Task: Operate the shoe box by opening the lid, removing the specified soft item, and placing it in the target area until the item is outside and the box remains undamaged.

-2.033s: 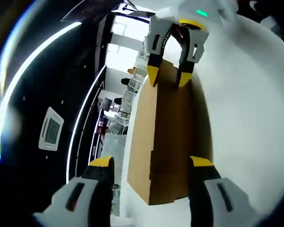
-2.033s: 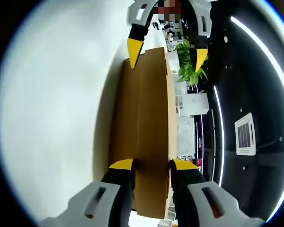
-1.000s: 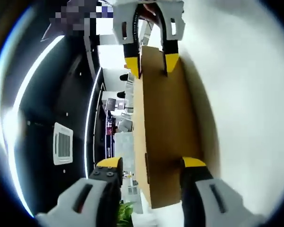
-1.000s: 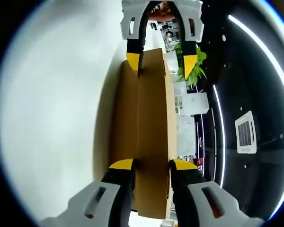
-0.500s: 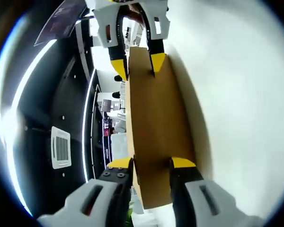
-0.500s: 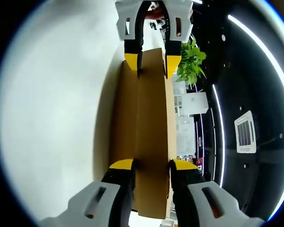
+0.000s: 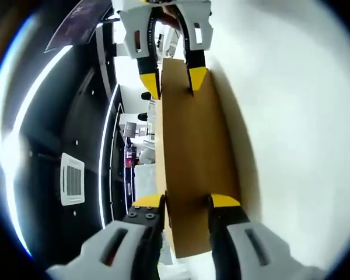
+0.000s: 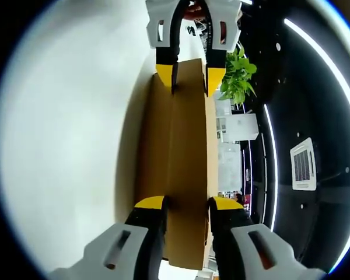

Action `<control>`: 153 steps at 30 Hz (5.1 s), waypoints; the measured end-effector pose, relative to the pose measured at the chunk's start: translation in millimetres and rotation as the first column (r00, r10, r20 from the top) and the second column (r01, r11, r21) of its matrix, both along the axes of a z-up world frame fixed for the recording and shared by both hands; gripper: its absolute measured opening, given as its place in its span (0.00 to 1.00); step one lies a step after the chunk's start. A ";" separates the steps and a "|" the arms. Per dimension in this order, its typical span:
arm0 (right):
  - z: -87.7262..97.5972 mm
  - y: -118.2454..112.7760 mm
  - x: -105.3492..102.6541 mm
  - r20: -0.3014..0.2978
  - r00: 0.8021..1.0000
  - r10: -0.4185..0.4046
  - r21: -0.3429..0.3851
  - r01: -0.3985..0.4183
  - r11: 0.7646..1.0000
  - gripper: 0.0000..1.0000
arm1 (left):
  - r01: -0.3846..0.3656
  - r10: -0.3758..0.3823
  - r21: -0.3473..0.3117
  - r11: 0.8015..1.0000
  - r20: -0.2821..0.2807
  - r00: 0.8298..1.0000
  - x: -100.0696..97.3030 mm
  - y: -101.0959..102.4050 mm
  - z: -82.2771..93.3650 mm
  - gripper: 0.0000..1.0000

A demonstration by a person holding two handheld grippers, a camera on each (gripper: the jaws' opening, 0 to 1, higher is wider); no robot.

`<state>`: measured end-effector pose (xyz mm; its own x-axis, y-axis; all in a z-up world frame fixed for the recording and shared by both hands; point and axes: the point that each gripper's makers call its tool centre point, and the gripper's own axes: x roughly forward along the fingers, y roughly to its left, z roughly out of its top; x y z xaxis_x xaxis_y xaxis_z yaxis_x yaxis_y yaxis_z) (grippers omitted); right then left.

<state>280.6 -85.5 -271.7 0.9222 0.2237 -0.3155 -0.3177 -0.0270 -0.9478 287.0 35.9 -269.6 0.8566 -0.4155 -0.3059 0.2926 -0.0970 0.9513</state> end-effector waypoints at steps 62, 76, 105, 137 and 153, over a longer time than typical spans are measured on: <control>2.9 -0.6 -2.6 -0.123 0.992 0.015 0.044 -0.010 0.999 0.28 | 0.010 -0.014 -0.026 1.000 -0.175 0.985 -4.1 -2.0 4.7 0.26; 3.6 0.2 -2.1 -0.123 0.992 0.008 0.040 -0.003 0.999 0.28 | 0.004 -0.012 -0.046 0.999 -0.179 0.984 -10.0 -3.0 -2.3 0.36; 11.9 0.6 -3.9 -0.096 0.995 0.008 0.039 -0.004 0.999 0.27 | -0.017 0.016 -0.027 0.999 -0.054 0.998 1.1 0.0 10.9 0.29; 24.0 2.8 -0.1 -0.097 0.995 0.013 0.022 -0.011 1.000 0.28 | -0.010 0.006 -0.044 0.999 -0.086 0.996 1.1 0.8 21.5 0.29; 28.8 6.1 1.5 -0.161 0.987 0.031 0.055 -0.022 0.998 0.28 | -0.015 0.008 -0.061 0.998 -0.121 0.993 6.2 2.3 25.5 0.28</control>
